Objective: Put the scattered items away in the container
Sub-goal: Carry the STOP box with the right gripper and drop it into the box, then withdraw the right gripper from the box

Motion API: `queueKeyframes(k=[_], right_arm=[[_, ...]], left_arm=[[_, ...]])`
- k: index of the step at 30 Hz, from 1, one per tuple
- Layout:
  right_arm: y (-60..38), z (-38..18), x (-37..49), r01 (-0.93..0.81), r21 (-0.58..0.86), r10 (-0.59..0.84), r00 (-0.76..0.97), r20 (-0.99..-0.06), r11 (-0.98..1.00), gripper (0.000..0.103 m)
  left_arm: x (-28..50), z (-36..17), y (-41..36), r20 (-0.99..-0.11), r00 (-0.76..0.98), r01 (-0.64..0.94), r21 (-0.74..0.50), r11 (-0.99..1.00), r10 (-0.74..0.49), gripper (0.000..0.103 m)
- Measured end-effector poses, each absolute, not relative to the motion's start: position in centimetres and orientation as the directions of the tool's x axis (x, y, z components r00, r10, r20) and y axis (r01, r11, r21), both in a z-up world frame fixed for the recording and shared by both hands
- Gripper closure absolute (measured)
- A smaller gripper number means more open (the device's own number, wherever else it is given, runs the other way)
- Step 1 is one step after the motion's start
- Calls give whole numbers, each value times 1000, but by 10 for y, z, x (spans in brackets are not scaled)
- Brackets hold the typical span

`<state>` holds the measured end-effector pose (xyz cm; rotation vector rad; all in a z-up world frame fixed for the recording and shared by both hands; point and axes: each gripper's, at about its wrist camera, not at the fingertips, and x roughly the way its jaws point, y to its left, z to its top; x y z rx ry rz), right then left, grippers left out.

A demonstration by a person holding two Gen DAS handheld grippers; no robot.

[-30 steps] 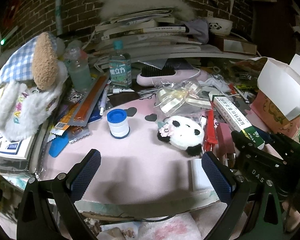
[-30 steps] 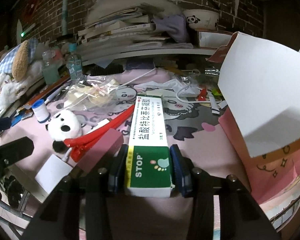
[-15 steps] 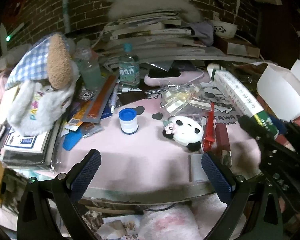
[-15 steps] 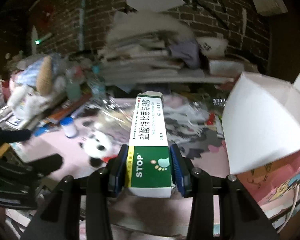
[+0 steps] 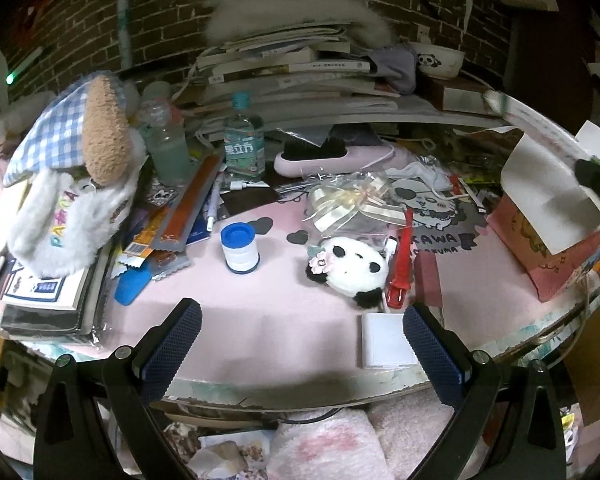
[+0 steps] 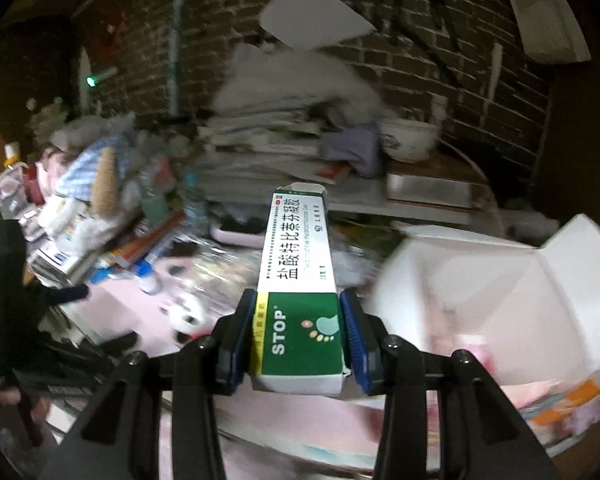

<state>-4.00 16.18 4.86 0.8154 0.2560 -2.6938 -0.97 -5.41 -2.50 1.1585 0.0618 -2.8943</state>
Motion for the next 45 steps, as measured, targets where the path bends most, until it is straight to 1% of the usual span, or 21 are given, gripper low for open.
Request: queueKeyframes(k=[4, 7, 11, 14, 19, 24, 32, 41, 42, 44, 45], right_arm=[[206, 64, -55, 268, -138, -119, -756, -644, -953, 65], [233, 74, -65, 230, -156, -57, -712, -700, -960, 65], [254, 83, -78, 220, -156, -21, -638, -770, -963, 65], [257, 85, -86, 243, -184, 13, -572, -820, -952, 65], [263, 72, -93, 264, -185, 53, -441, -896, -947, 65], [261, 66, -102, 266, -229, 105, -410, -906, -936, 65], [256, 52, -127, 304, -231, 128, -323, -938, -924, 65], [258, 44, -137, 313, -274, 179, -302, -936, -909, 65], [258, 45, -137, 311, -280, 183, -307, -934, -908, 64], [258, 45, -138, 309, -290, 191, -313, -930, -906, 54], [258, 47, -137, 305, -303, 200, -325, -924, -903, 45]], left_arm=[[-12, -27, -51, -695, -719, 32, -33, -999, 0, 2], [-15, -29, -48, -701, -714, 30, -32, -999, 1, 2], [-16, -29, -42, -702, -712, 18, -21, -1000, 2, 2], [-17, -28, -41, -701, -713, 14, -19, -1000, 4, 2], [-18, -29, -41, -703, -711, 16, -22, -1000, 5, 2], [-18, -29, -38, -704, -710, 6, -26, -1000, 14, 2], [-19, -29, -39, -705, -709, 6, -25, -1000, 13, 2], [-21, -30, -41, -711, -703, 9, -30, -1000, 15, 2], [-21, -30, -41, -710, -704, 8, -29, -1000, 15, 2], [-21, -31, -41, -711, -704, 9, -29, -1000, 14, 2], [-21, -30, -41, -711, -703, 8, -30, -1000, 15, 2]])
